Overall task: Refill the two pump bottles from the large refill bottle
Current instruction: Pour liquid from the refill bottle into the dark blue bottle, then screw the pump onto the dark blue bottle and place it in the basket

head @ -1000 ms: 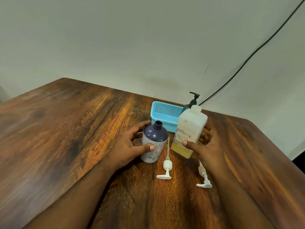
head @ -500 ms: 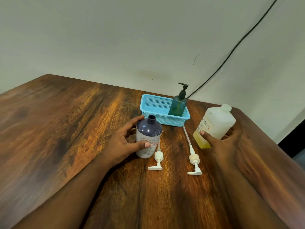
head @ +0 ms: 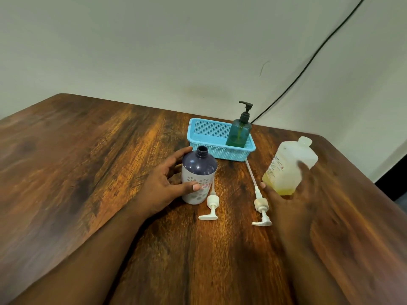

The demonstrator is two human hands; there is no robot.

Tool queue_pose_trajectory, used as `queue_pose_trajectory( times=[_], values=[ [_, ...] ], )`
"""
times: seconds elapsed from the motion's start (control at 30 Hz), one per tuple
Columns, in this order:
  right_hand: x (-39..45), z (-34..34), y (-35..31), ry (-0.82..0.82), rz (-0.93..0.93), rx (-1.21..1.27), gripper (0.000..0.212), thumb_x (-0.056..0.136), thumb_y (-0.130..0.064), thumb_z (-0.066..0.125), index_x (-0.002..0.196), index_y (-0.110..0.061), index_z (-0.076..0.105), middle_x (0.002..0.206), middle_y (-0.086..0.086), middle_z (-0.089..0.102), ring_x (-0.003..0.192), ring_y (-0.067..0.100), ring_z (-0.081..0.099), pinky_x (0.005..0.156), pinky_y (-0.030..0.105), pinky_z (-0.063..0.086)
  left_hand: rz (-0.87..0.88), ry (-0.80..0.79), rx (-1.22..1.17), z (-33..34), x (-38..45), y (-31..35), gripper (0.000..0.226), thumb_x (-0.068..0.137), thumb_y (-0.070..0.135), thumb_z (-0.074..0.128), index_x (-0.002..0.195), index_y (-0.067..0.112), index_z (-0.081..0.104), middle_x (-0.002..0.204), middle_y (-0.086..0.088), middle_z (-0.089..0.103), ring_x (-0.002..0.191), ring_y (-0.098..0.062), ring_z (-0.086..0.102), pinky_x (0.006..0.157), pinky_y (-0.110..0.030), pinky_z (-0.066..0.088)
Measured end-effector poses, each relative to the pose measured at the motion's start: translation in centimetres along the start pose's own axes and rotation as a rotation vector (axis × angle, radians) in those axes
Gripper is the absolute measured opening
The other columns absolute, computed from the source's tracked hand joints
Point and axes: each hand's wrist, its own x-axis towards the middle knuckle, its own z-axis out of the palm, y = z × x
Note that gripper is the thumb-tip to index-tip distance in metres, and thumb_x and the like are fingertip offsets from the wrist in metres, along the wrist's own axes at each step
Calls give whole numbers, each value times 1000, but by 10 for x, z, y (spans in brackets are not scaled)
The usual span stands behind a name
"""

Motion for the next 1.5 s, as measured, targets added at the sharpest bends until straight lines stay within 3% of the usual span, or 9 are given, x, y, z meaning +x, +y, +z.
queue_pose_trajectory(
  times=[0.1, 0.2, 0.43, 0.73, 0.83, 0.93, 1.03, 1.23, 1.5],
  values=[
    [-13, -3, -25, -407, -346, 14, 33, 84, -18, 70, 116, -24, 65, 121, -12, 61, 112, 5, 52, 98, 36, 48, -1, -5, -3, 1, 0, 3, 86, 66, 23, 83, 140, 40, 43, 138, 14, 52, 128, -5, 50, 93, -19, 51],
    [-18, 15, -33, -763, -756, -254, 31, 89, -16, 59, 118, -27, 64, 124, -7, 62, 112, 7, 52, 94, 33, 48, 8, 0, -41, 3, -1, 4, 84, 68, 15, 82, 140, 37, 44, 137, 10, 55, 124, -7, 54, 88, -22, 54],
    [-13, 37, -27, -726, -1084, -467, 33, 87, -27, 46, 115, -25, 62, 118, 5, 63, 101, 22, 58, 79, 37, 52, 18, -12, -58, 3, -2, 3, 85, 69, 13, 82, 142, 32, 43, 138, 7, 54, 125, -9, 54, 89, -25, 55],
    [3, 13, -53, -308, -856, 3, 32, 87, -6, 65, 118, -1, 62, 116, 15, 64, 104, 23, 63, 85, 32, 55, 13, -13, -74, 2, -1, 3, 84, 68, 13, 83, 141, 32, 44, 137, 8, 56, 124, -8, 55, 87, -20, 53],
    [3, -3, -84, -231, -571, 359, 31, 86, -7, 67, 116, -9, 61, 115, 8, 64, 109, 17, 62, 85, 24, 55, 11, -15, -81, 3, -2, 4, 83, 68, 13, 81, 140, 34, 45, 136, 9, 56, 123, -7, 55, 85, -18, 53],
    [0, -19, -109, -204, -496, 535, 25, 86, -14, 64, 110, -19, 57, 109, -6, 62, 108, 3, 61, 81, 12, 52, 5, -9, -81, 2, -2, 4, 84, 66, 15, 82, 139, 36, 45, 135, 11, 57, 124, -7, 55, 87, -18, 53],
    [-1, -26, -120, -220, -537, 535, 23, 87, -23, 61, 109, -18, 56, 106, -14, 59, 107, -4, 59, 81, 9, 50, 4, -18, -62, 0, -2, 3, 85, 66, 17, 83, 140, 37, 45, 136, 13, 56, 127, -7, 52, 95, -24, 52],
    [5, -31, -123, -160, -626, 381, 31, 88, -23, 62, 114, -5, 61, 108, 3, 62, 106, 7, 60, 84, 10, 49, 25, 0, -50, 2, -3, 4, 83, 71, 3, 80, 142, 27, 43, 136, 9, 56, 124, -2, 54, 85, -10, 49],
    [15, -19, -130, -270, -500, 326, 31, 87, -29, 64, 112, -10, 66, 104, 3, 67, 98, 9, 64, 80, 13, 53, 17, -14, -85, 1, -1, 2, 86, 67, 14, 84, 141, 33, 45, 137, 7, 56, 126, -11, 54, 89, -21, 53]
  ],
)
